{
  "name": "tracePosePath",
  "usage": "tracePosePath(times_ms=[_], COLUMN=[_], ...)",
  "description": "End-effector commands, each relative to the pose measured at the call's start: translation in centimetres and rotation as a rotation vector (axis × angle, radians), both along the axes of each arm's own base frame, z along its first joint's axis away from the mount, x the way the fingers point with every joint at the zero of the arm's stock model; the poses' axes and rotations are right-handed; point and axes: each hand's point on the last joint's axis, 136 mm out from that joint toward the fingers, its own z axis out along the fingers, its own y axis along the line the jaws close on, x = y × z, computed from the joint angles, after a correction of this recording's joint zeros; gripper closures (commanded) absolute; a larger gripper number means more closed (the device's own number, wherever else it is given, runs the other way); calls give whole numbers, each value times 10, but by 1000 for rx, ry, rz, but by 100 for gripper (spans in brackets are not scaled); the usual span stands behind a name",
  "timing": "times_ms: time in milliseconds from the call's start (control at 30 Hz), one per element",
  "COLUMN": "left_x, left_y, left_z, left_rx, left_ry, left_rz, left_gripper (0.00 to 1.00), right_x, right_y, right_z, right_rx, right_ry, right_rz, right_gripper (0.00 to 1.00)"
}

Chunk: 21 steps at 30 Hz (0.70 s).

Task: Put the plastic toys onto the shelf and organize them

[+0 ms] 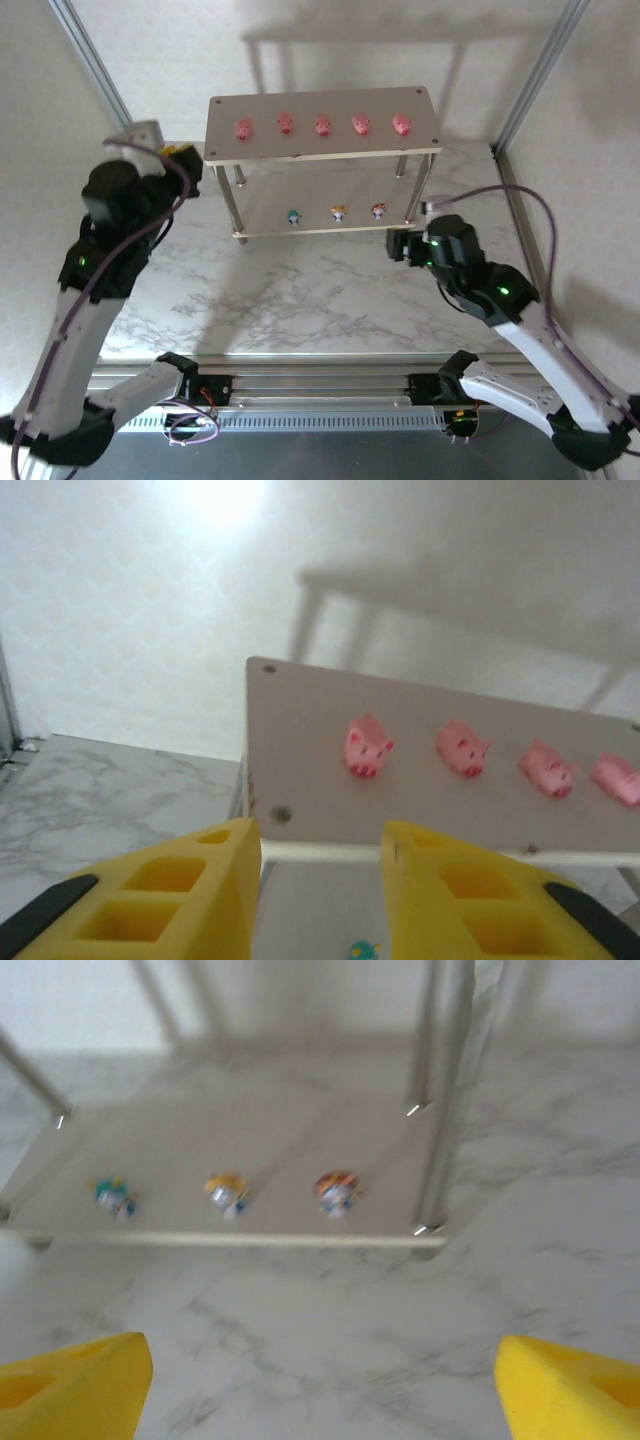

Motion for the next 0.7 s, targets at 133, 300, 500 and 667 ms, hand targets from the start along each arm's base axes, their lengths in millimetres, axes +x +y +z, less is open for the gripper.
tracePosePath(times_ms=[133, 300, 500, 667], left_x=[6, 7, 1, 16], left_y=[12, 34, 74, 75], left_z=[-67, -92, -138, -192], left_rx=[50, 14, 11, 81], left_ry=[16, -26, -7, 76], left_rz=[69, 201, 437, 439], left_gripper=[1, 0, 0, 0], right_x=[-40, -45, -39, -10], right_y=[-96, -113, -113, -85], right_z=[39, 21, -3, -42], right_rx=[-97, -155, -147, -113], right_ry=[-110, -61, -42, 81], right_rz=[-285, -373, -407, -344], right_gripper=[1, 1, 1, 1])
